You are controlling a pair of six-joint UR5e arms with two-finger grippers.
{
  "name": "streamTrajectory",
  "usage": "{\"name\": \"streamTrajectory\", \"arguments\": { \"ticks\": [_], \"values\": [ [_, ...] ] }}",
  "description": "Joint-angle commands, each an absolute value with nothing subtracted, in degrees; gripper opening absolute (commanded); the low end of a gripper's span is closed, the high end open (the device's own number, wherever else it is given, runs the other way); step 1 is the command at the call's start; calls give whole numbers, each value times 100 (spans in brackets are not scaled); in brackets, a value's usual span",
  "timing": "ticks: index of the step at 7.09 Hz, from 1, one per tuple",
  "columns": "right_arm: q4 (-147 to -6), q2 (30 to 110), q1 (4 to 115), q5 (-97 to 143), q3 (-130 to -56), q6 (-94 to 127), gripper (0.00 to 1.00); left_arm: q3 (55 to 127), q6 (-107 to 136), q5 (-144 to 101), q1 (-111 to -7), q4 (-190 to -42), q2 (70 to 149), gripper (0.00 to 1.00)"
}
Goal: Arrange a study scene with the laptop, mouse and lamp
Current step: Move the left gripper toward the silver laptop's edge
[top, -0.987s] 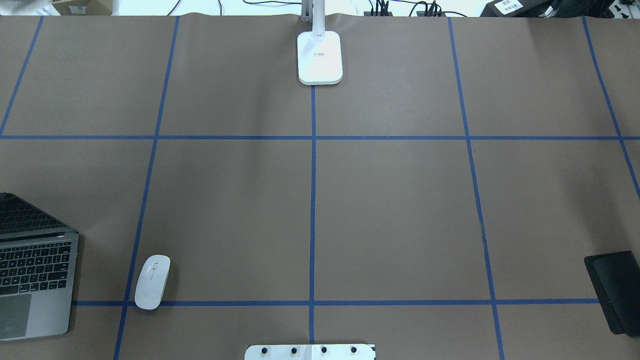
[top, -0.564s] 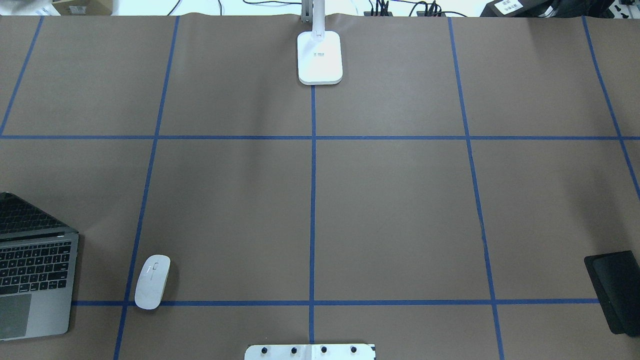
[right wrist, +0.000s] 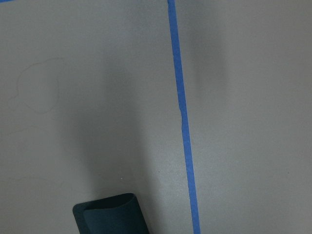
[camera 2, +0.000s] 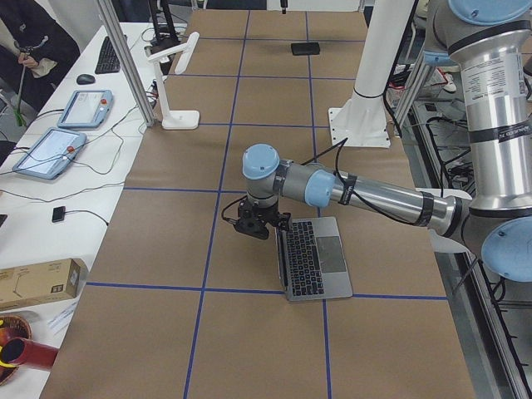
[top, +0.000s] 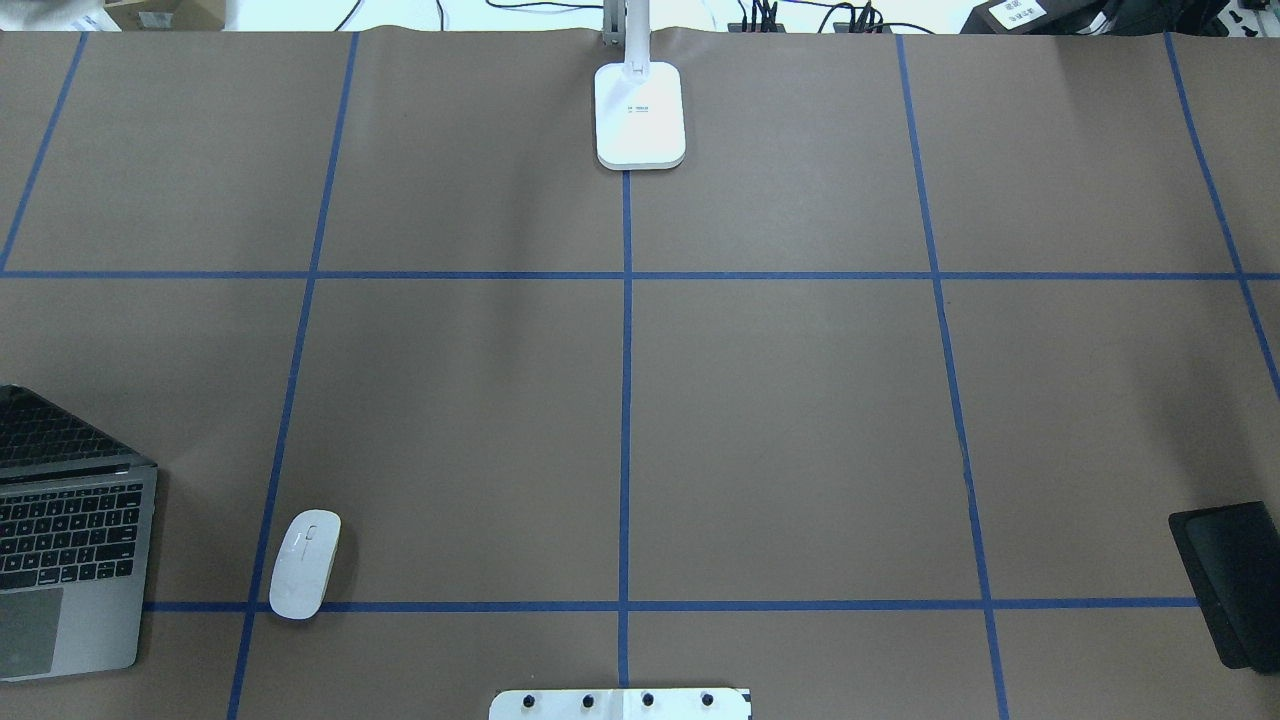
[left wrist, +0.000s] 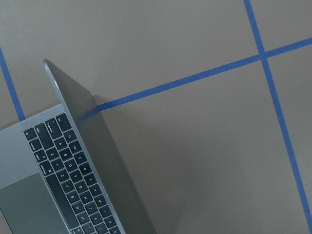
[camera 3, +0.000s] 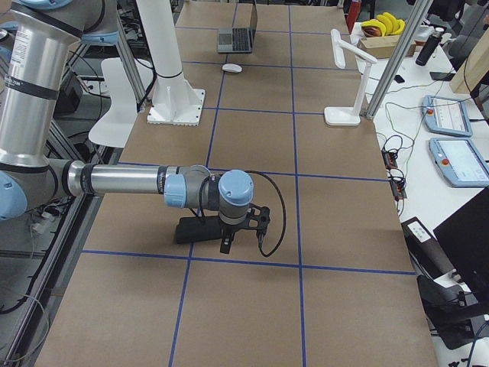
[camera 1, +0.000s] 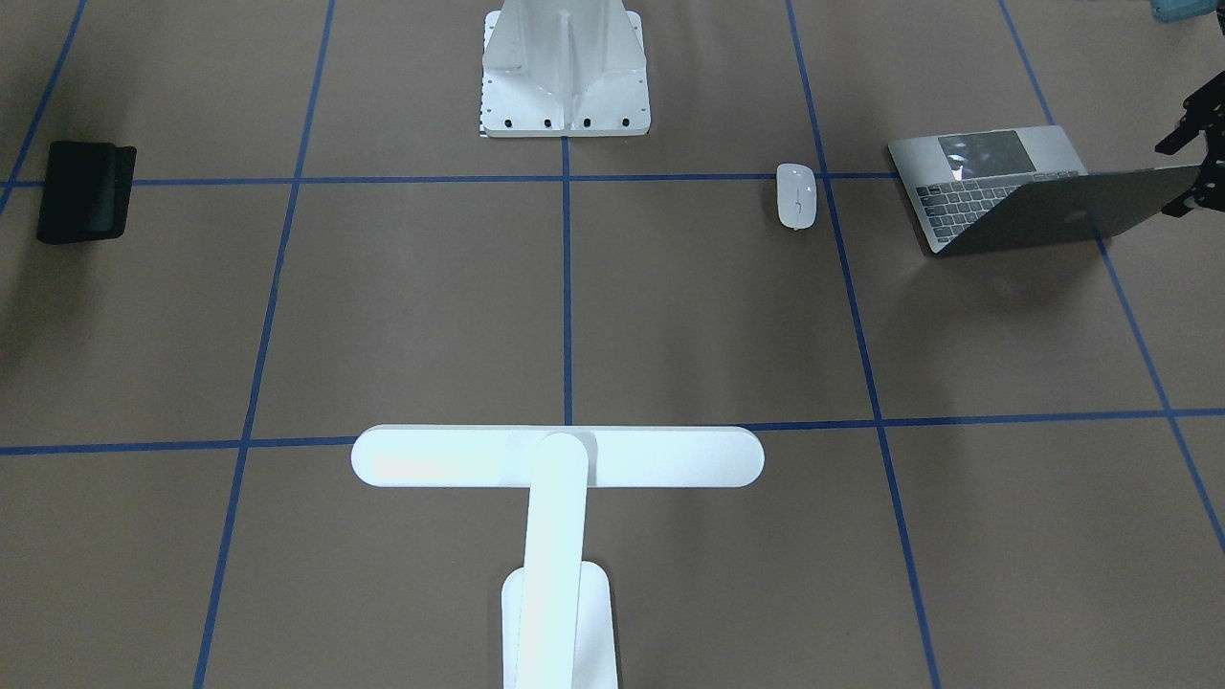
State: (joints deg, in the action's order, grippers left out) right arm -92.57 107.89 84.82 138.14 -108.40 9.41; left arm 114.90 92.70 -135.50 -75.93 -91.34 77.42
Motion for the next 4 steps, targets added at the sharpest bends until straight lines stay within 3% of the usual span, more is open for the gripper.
{"name": "streamTrajectory", "arguments": {
  "ticks": [1,3,4],
  "values": [
    [-9246,10819,8481,13825,-10854,941,100,11426,9510,-13324,-7217,-9220,7673,100],
    [-9246,10889,8490,13869,-10968,940,100,11426,9518,-13315,-7129,-9455,7376,100],
    [-9246,10924,8490,13869,-10995,940,100,11417,9545,-13315,-7111,-9579,7244,86]
  ]
}}
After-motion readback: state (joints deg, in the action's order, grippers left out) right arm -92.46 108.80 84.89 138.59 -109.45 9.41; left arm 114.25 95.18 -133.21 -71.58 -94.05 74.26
